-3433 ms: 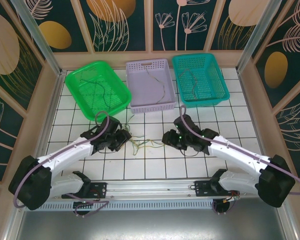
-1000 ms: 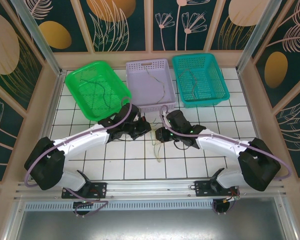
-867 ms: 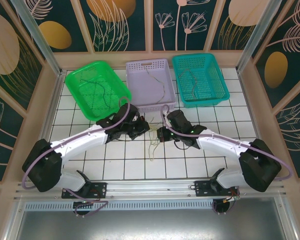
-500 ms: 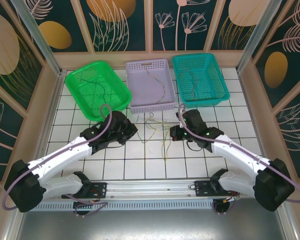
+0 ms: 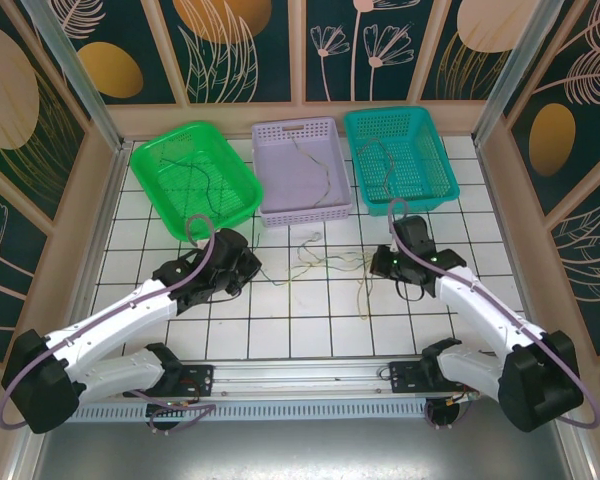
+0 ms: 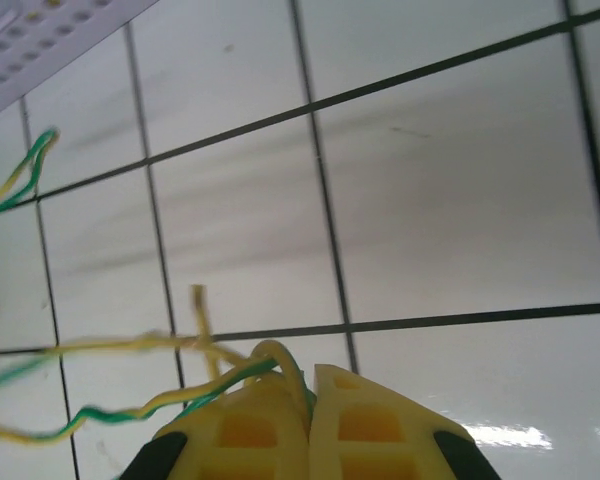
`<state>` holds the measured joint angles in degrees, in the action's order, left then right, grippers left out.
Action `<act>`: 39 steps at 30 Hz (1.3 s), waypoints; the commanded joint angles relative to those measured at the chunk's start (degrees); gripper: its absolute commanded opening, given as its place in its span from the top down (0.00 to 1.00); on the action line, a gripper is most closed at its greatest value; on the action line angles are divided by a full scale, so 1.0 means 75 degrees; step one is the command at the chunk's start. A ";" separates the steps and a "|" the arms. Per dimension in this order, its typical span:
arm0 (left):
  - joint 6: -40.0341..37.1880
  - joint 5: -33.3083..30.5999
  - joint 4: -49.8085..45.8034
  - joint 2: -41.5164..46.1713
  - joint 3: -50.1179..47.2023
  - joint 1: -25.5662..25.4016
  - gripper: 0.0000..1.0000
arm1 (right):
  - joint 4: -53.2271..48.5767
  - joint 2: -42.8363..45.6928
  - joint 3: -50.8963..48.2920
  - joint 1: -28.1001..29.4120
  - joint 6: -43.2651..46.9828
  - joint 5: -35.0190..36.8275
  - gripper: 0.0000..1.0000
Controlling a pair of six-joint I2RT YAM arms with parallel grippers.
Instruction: Untangle the cables
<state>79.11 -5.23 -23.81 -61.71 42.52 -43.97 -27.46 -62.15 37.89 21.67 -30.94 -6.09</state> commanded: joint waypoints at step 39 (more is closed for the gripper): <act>-0.1678 0.0547 0.0727 -0.1182 0.0839 -0.0006 0.44 | 0.1373 0.1696 0.0163 -0.1261 0.0334 -0.1240 1.00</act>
<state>68.10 -1.30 -21.04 -70.19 45.91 -44.16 -21.26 -51.83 38.57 11.40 -30.83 -11.33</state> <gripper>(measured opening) 0.544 0.051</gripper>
